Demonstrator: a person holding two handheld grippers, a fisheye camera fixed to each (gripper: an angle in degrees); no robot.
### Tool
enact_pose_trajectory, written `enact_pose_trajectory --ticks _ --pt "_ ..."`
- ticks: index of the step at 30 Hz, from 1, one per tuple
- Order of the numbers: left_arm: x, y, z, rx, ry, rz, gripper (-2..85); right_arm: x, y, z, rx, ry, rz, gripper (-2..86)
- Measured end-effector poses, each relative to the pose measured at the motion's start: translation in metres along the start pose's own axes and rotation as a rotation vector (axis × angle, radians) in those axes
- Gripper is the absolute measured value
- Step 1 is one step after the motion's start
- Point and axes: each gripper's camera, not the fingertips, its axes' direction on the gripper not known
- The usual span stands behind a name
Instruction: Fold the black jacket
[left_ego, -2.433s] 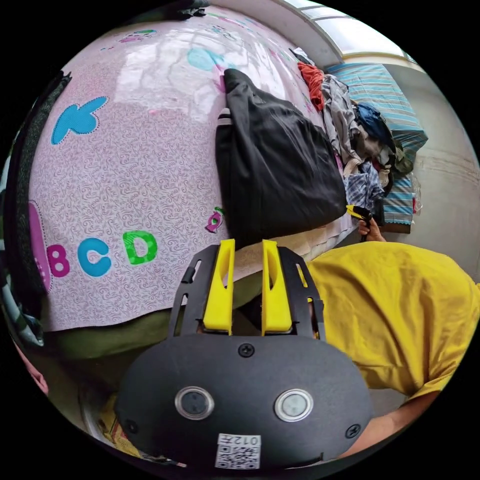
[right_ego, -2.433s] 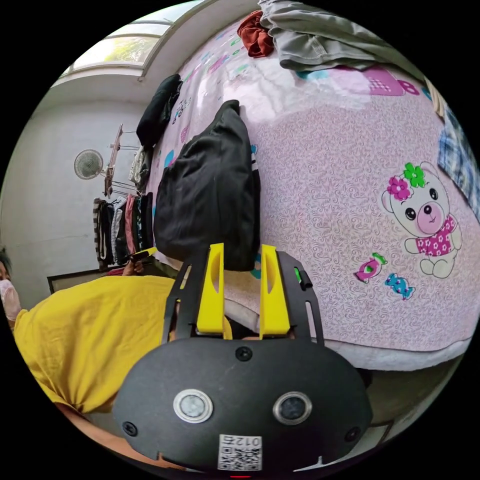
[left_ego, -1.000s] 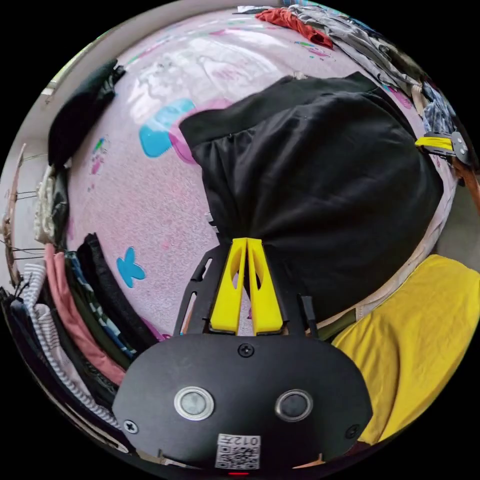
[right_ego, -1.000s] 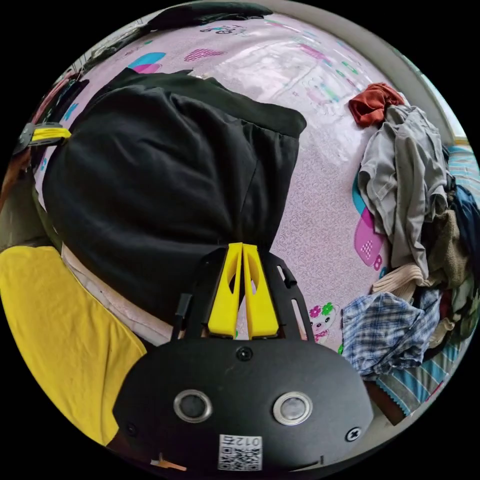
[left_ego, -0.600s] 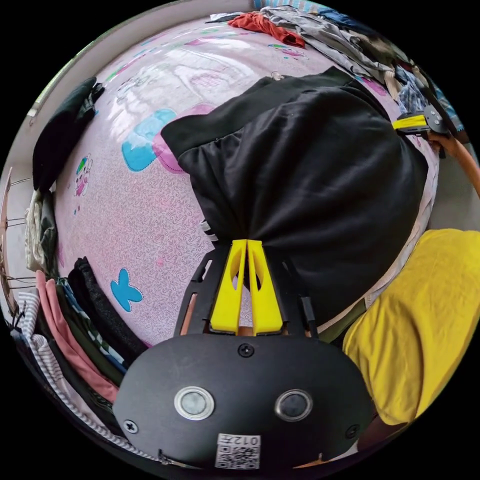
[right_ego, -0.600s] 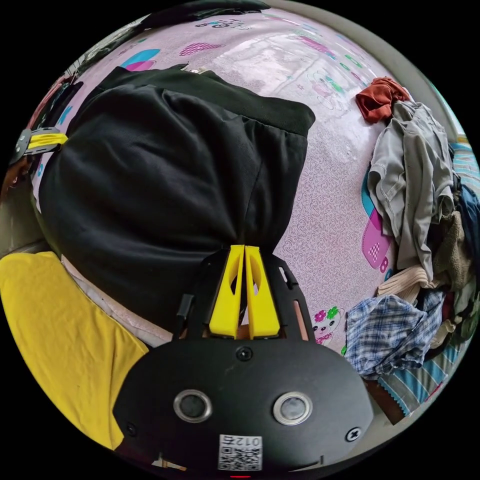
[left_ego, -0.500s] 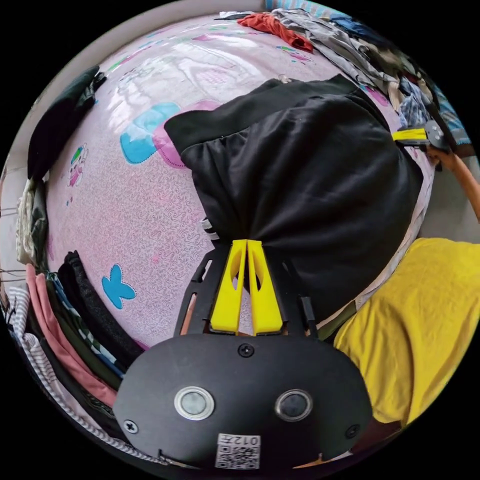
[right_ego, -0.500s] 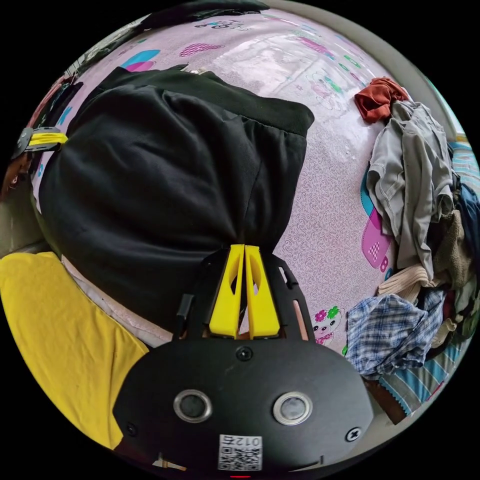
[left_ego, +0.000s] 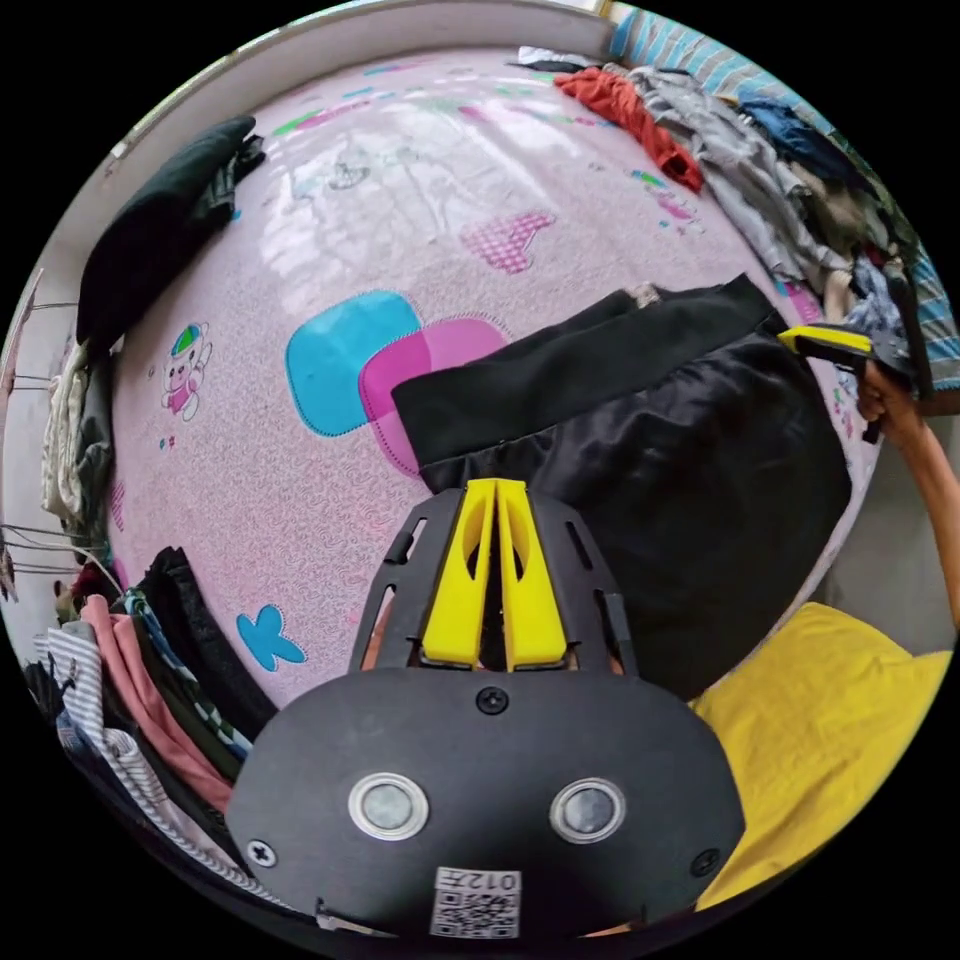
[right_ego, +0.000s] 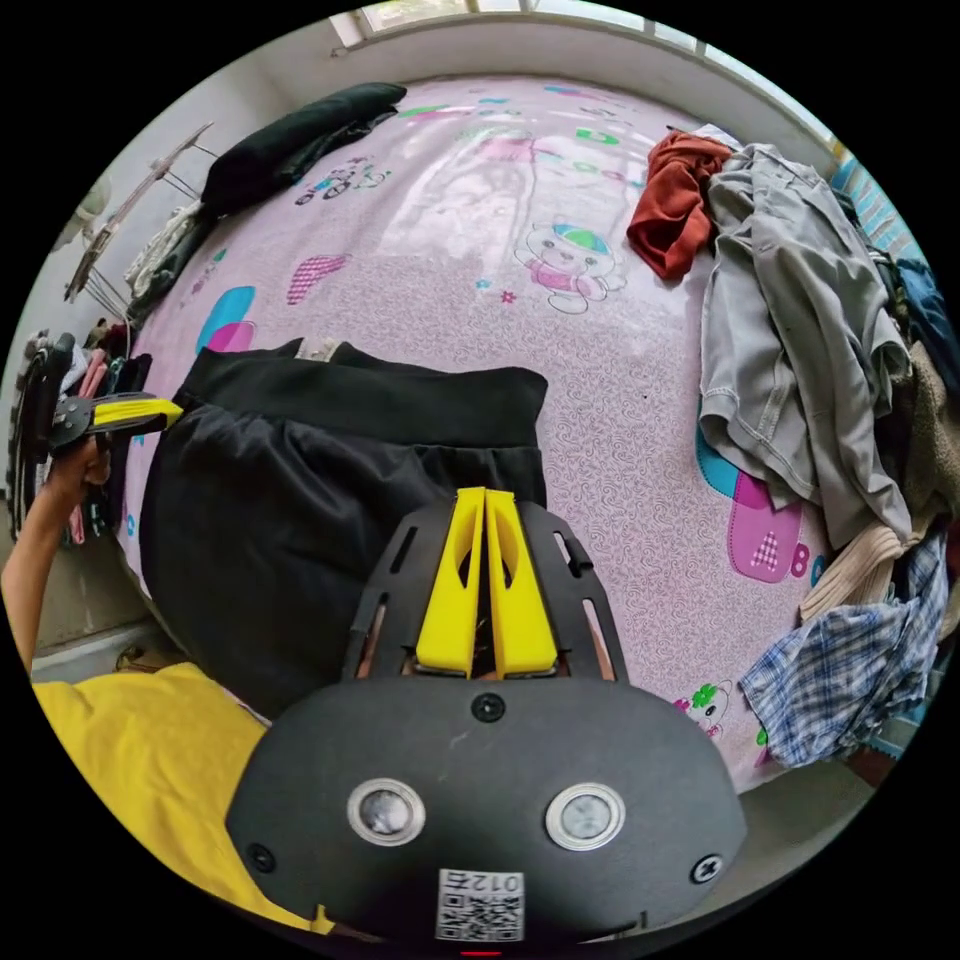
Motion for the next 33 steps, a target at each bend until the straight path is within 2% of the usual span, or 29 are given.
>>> enact_pose_trajectory --ticks 4,9,11,15,17,19,21,24,27,31,33 --pt "-0.025 0.007 0.013 0.028 0.137 -0.085 -0.1 0.011 -0.003 0.014 -0.020 -0.028 0.054 -0.1" --pt "-0.038 0.021 0.004 0.072 0.160 -0.160 -0.2 0.020 0.011 -0.007 0.026 -0.061 0.125 -0.1" --pt "-0.036 0.037 -0.013 0.114 0.116 -0.156 -0.2 0.020 0.038 -0.041 0.097 -0.084 0.084 -0.1" --pt "-0.012 0.087 -0.023 0.146 0.262 -0.083 -0.1 0.009 0.095 -0.070 0.088 -0.225 0.000 0.0" --pt "0.007 0.102 -0.008 0.091 0.214 -0.031 -0.1 -0.009 0.129 -0.064 0.026 -0.213 -0.076 0.0" --pt "0.016 0.114 0.023 0.006 0.072 -0.032 -0.1 -0.014 0.144 -0.053 0.000 -0.101 -0.084 0.0" --pt "0.006 0.120 0.043 0.007 0.128 -0.087 -0.1 -0.006 0.150 -0.041 -0.016 -0.055 -0.058 0.0" --pt "-0.015 0.121 0.058 0.009 0.249 -0.155 -0.2 0.017 0.152 -0.039 0.009 -0.158 0.023 -0.1" --pt "-0.019 0.130 0.047 0.033 0.192 -0.178 -0.2 0.026 0.158 -0.066 0.025 -0.160 0.063 -0.1" --pt "0.006 0.152 0.035 0.101 0.258 -0.056 -0.1 0.015 0.186 -0.108 0.056 -0.288 -0.059 -0.1" --pt "0.025 0.155 0.049 0.063 0.251 0.031 -0.1 0.009 0.194 -0.106 0.006 -0.314 -0.129 -0.1"
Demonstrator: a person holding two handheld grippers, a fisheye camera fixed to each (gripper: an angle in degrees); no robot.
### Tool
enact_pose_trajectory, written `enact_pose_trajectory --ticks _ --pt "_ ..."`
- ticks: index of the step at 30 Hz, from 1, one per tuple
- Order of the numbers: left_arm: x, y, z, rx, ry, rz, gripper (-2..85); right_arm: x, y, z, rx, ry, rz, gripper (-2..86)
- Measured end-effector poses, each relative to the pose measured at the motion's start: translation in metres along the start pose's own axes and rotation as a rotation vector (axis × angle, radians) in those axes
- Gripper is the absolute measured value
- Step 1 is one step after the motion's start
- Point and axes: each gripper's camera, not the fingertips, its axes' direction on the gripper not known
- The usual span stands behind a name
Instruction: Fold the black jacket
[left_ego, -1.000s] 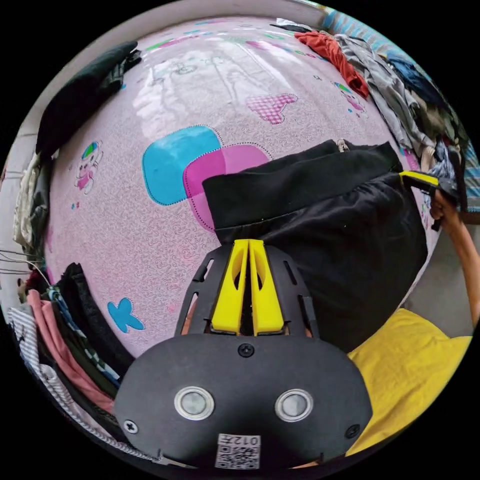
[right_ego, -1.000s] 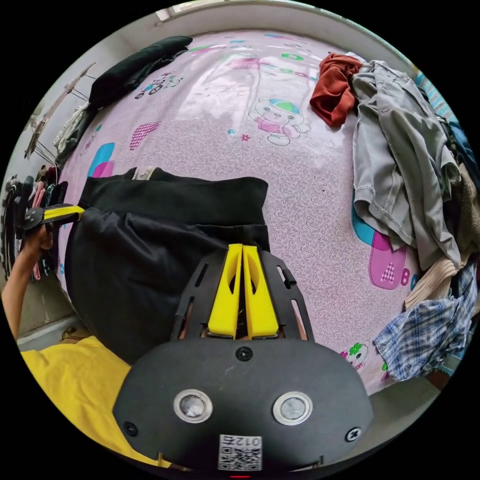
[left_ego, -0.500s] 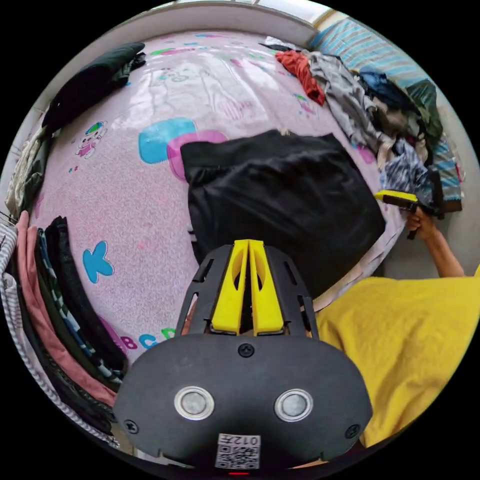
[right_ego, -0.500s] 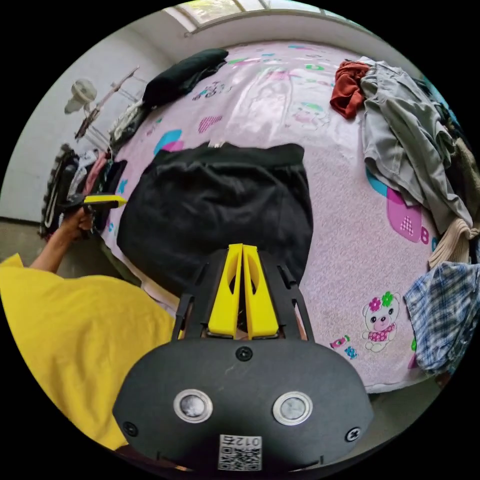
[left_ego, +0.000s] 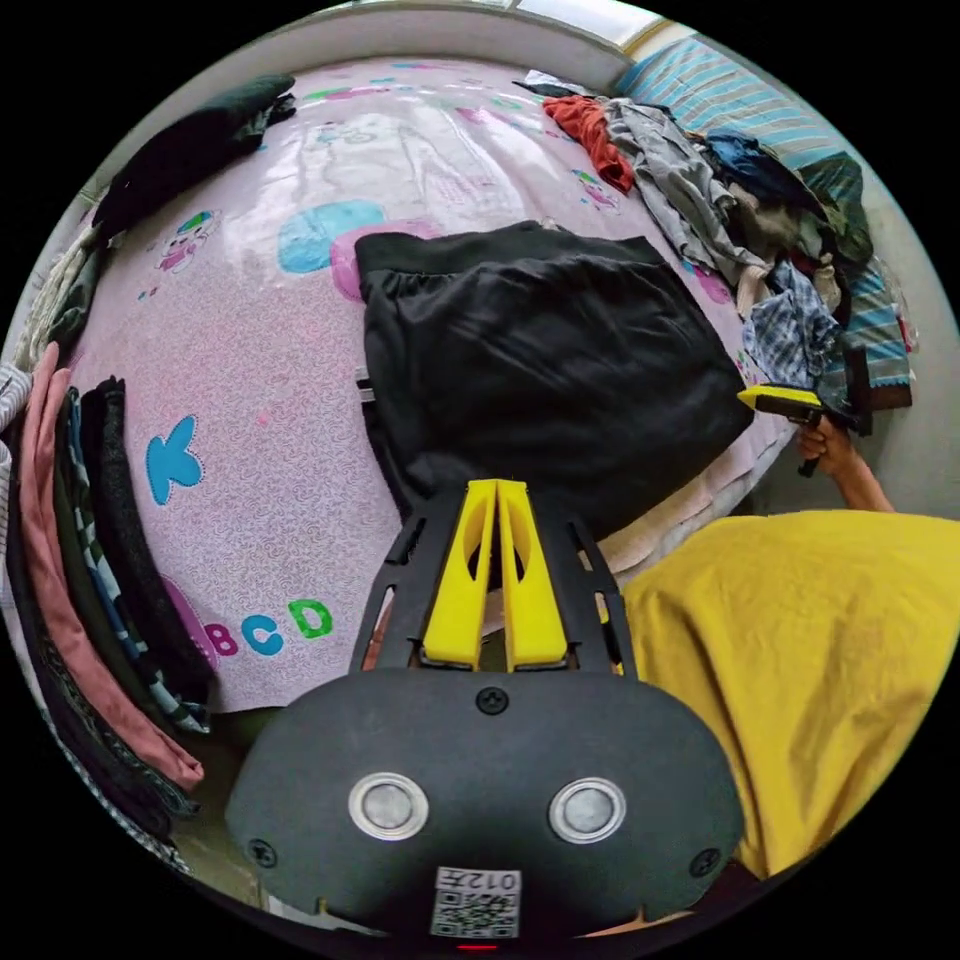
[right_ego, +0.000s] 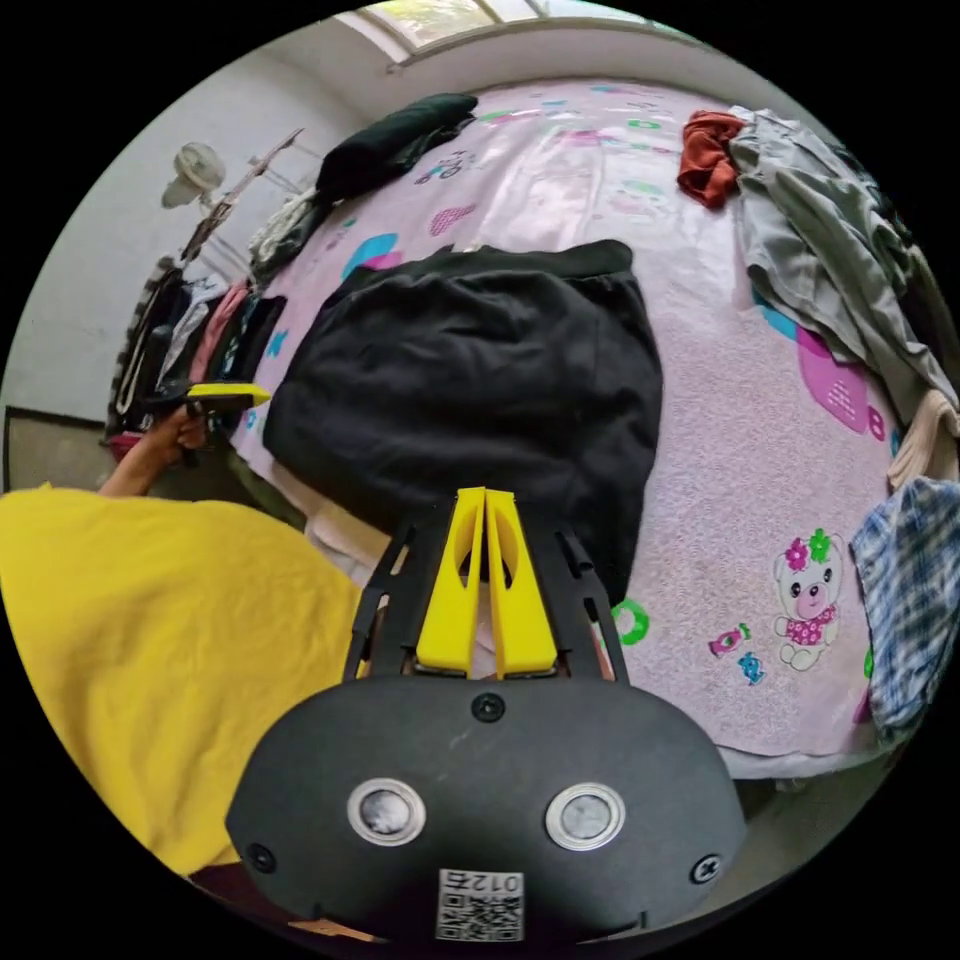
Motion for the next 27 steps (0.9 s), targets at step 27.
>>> enact_pose_trajectory --ticks 27 --pt "-0.130 0.017 0.131 0.013 0.255 -0.379 11.1 0.065 -0.036 -0.154 0.096 -0.172 0.224 -0.1"
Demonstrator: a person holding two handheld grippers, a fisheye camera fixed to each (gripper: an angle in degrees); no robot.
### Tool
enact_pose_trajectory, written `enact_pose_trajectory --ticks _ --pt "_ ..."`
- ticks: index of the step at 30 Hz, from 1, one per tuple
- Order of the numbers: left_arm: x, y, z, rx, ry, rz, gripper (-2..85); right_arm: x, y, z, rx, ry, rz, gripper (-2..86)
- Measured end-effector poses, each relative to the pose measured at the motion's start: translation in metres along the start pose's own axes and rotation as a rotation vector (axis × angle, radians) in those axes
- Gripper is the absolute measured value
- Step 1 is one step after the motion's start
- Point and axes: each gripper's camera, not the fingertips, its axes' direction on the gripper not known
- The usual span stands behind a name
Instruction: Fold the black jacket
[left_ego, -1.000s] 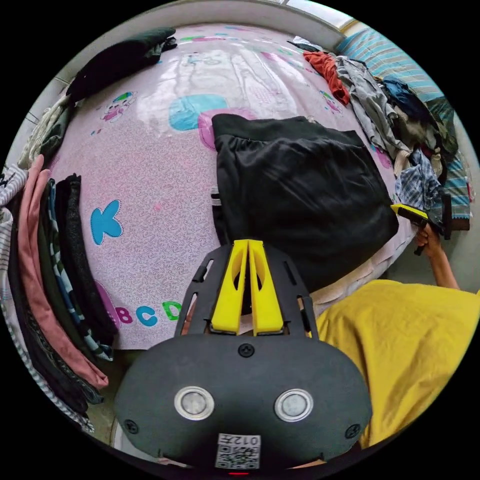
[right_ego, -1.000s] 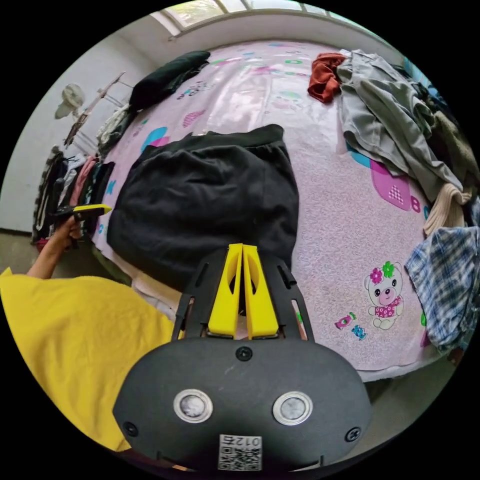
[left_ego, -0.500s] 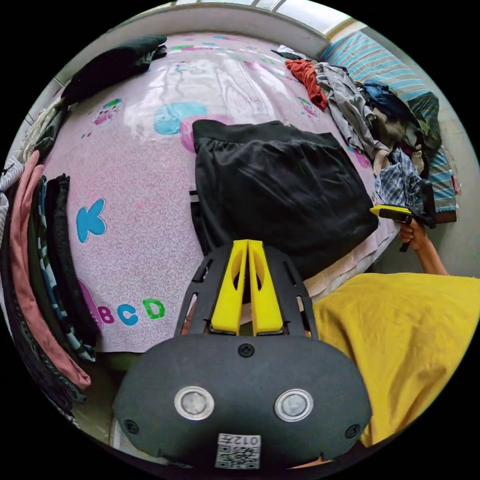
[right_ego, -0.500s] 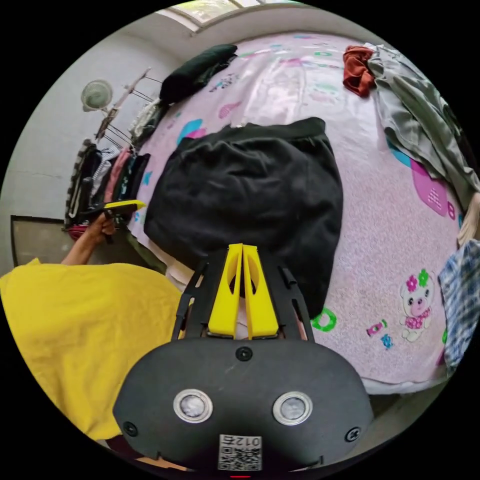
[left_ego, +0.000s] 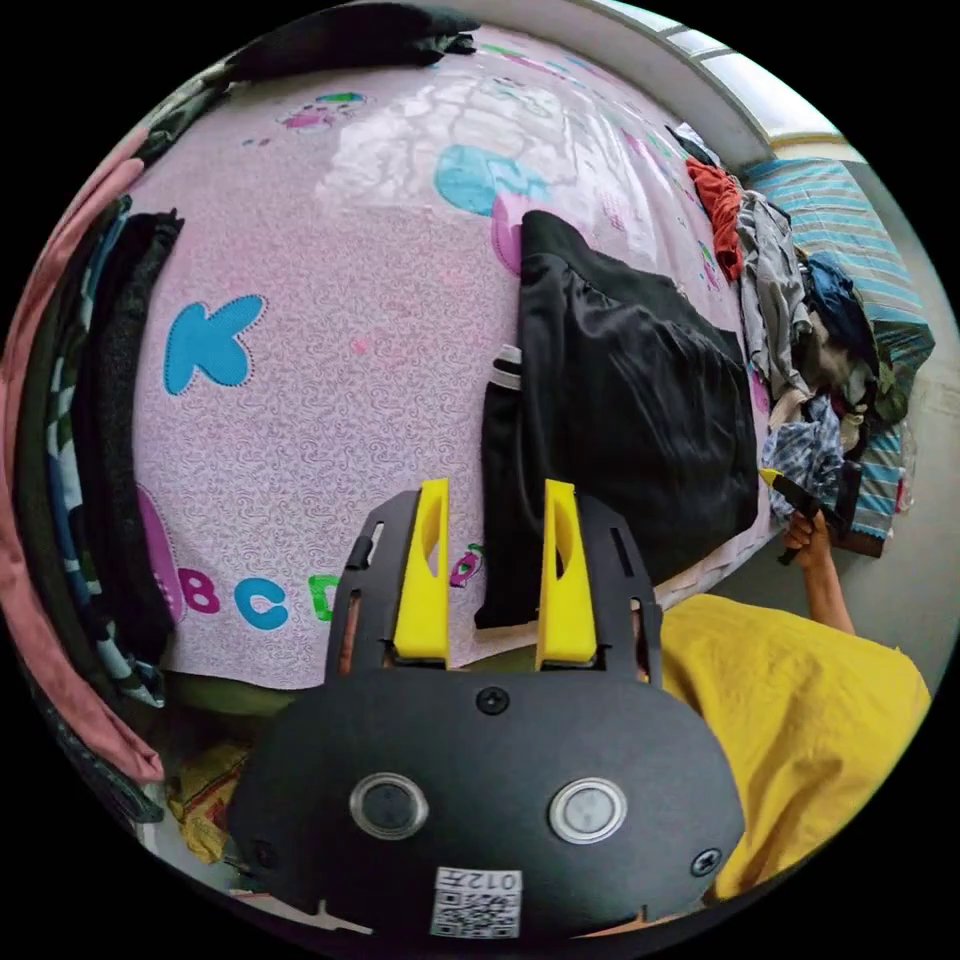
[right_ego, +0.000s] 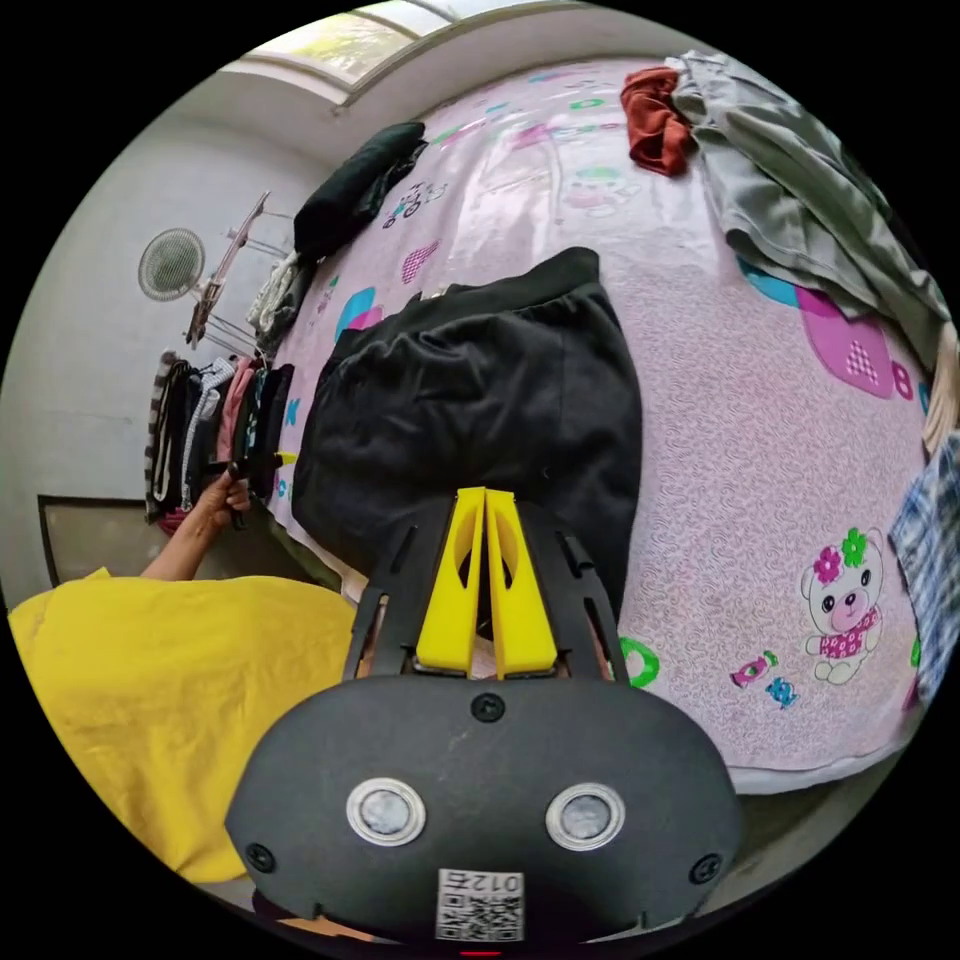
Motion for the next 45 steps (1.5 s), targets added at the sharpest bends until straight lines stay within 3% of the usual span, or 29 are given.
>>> enact_pose_trajectory --ticks 3,12,18,21,26,35,45 --pt "-0.018 -0.002 0.025 -0.004 0.123 0.014 13.1 0.015 0.002 -0.025 0.030 -0.016 0.063 -0.1" --pt "-0.069 -0.008 0.061 0.003 0.235 0.048 13.6 0.042 -0.001 -0.071 0.020 -0.012 0.149 0.1" --pt "-0.078 -0.034 0.104 -0.043 0.412 0.094 11.8 0.073 -0.015 -0.098 0.000 -0.115 0.185 1.2" --pt "-0.081 -0.042 0.116 -0.071 0.345 0.095 9.9 0.087 -0.028 -0.114 -0.018 -0.120 0.179 4.3" --pt "-0.081 -0.053 0.125 -0.117 0.314 0.144 7.6 0.130 -0.049 -0.128 -0.042 -0.306 0.231 12.3" --pt "-0.102 -0.063 0.149 -0.165 0.338 0.087 5.8 0.156 -0.097 -0.099 -0.129 -0.542 0.174 13.5" --pt "-0.130 -0.062 0.167 -0.178 0.365 0.088 5.0 0.128 -0.155 -0.041 -0.347 -0.554 -0.037 13.4"
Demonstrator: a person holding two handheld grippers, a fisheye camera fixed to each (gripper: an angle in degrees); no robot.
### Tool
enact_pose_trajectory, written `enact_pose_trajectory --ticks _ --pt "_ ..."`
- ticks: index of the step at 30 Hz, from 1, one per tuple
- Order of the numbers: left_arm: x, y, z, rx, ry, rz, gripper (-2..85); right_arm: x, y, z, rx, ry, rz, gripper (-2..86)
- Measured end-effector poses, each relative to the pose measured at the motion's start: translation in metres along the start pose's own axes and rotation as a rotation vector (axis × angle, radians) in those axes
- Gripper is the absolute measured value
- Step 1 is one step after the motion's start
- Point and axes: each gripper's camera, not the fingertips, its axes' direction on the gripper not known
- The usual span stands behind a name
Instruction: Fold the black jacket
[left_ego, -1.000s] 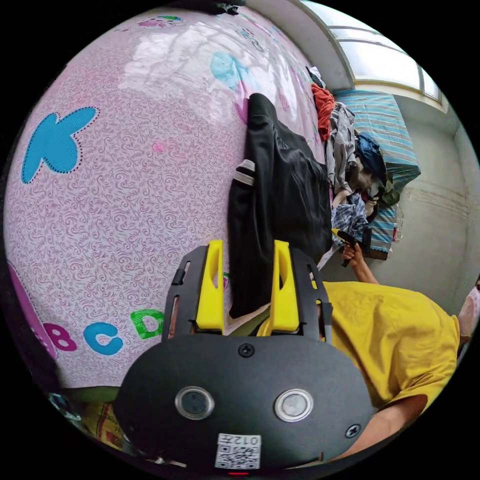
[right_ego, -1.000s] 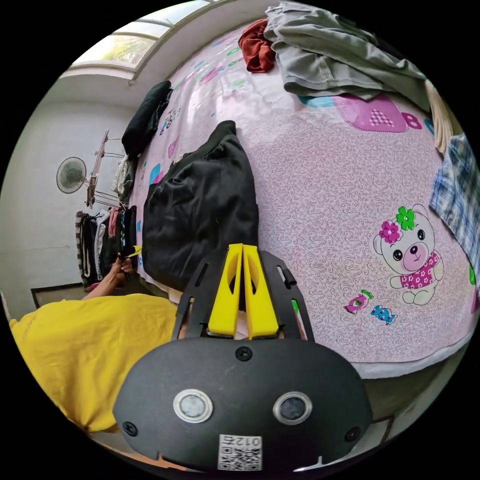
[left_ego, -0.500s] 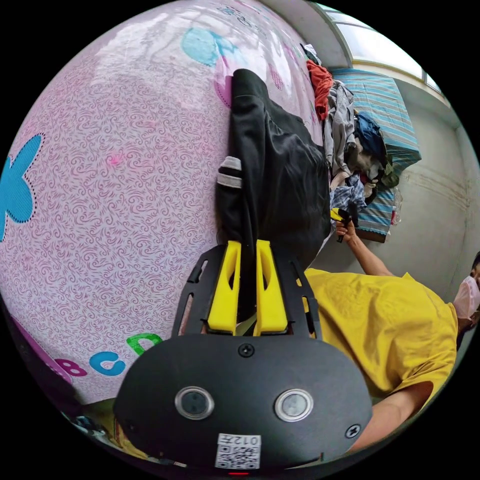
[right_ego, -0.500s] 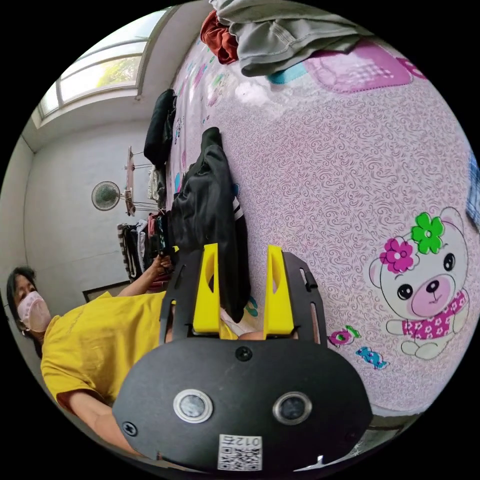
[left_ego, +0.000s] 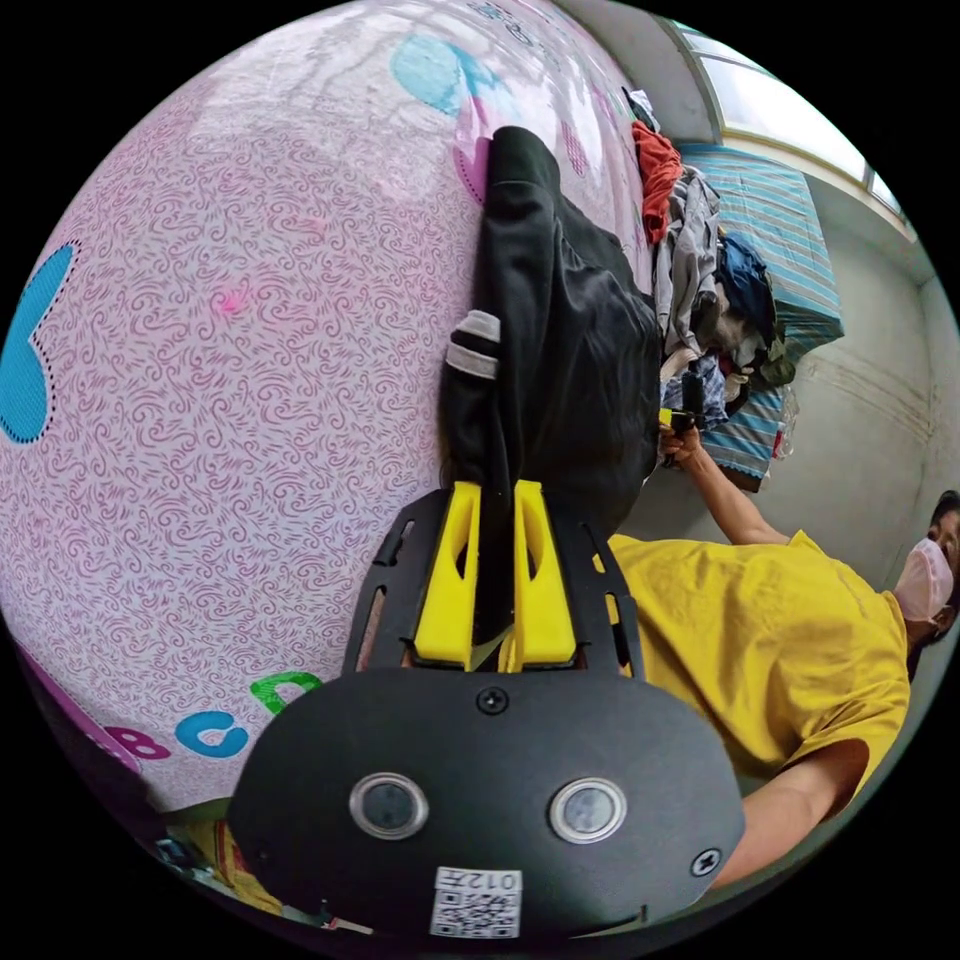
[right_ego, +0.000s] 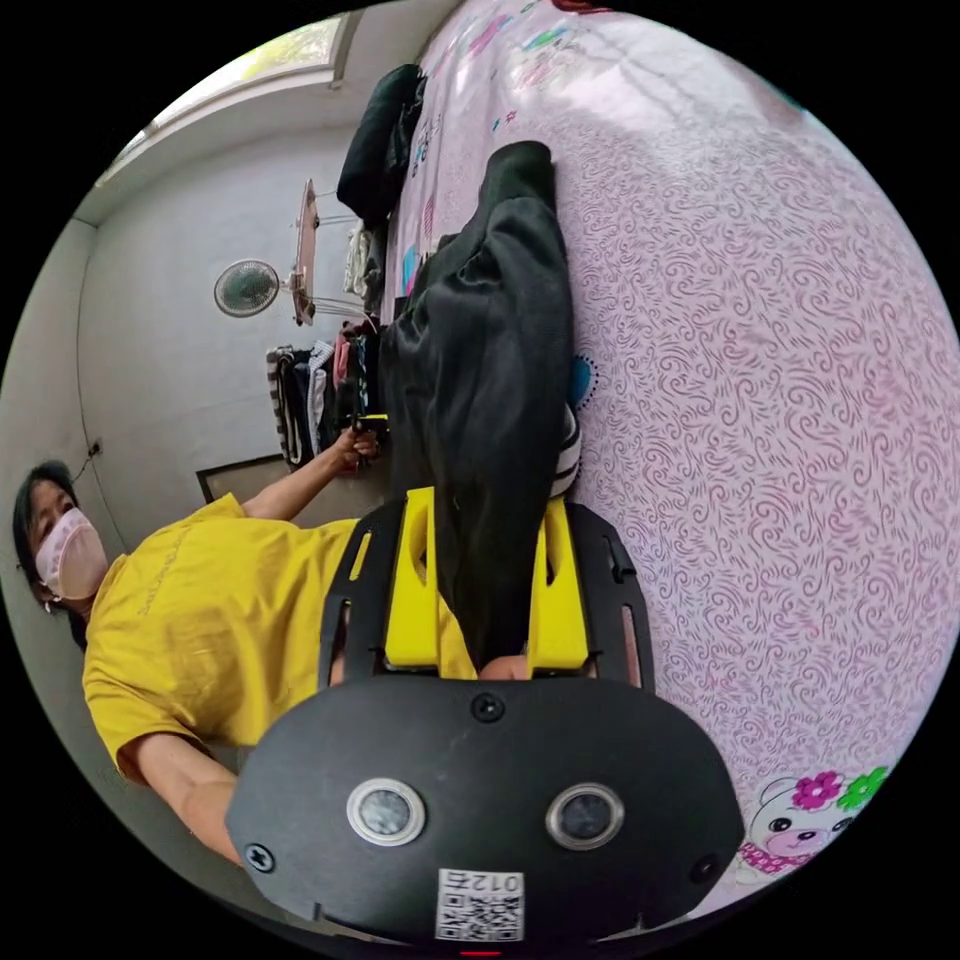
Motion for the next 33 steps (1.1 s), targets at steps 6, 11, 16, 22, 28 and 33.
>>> enact_pose_trajectory --ticks 6,11,16,22,28,33 --pt "-0.022 0.008 0.005 0.017 0.083 0.023 5.5 0.034 -0.022 0.032 0.015 -0.075 0.016 12.7" --pt "-0.038 0.020 0.005 0.019 0.073 0.036 6.2 0.059 -0.050 0.079 0.005 -0.037 0.023 8.2" --pt "-0.052 0.047 -0.006 0.037 0.077 0.003 6.6 0.080 -0.067 0.119 0.049 -0.028 0.029 3.3" --pt "-0.034 0.092 -0.031 0.094 0.049 -0.028 6.2 0.074 -0.089 0.171 0.098 0.103 -0.001 0.9" --pt "-0.007 0.147 -0.060 0.166 0.012 0.051 6.3 0.058 -0.129 0.232 0.075 0.185 -0.145 0.0" --pt "0.008 0.209 -0.096 0.275 0.047 0.127 6.5 0.053 -0.174 0.283 0.031 0.173 -0.280 -0.2"
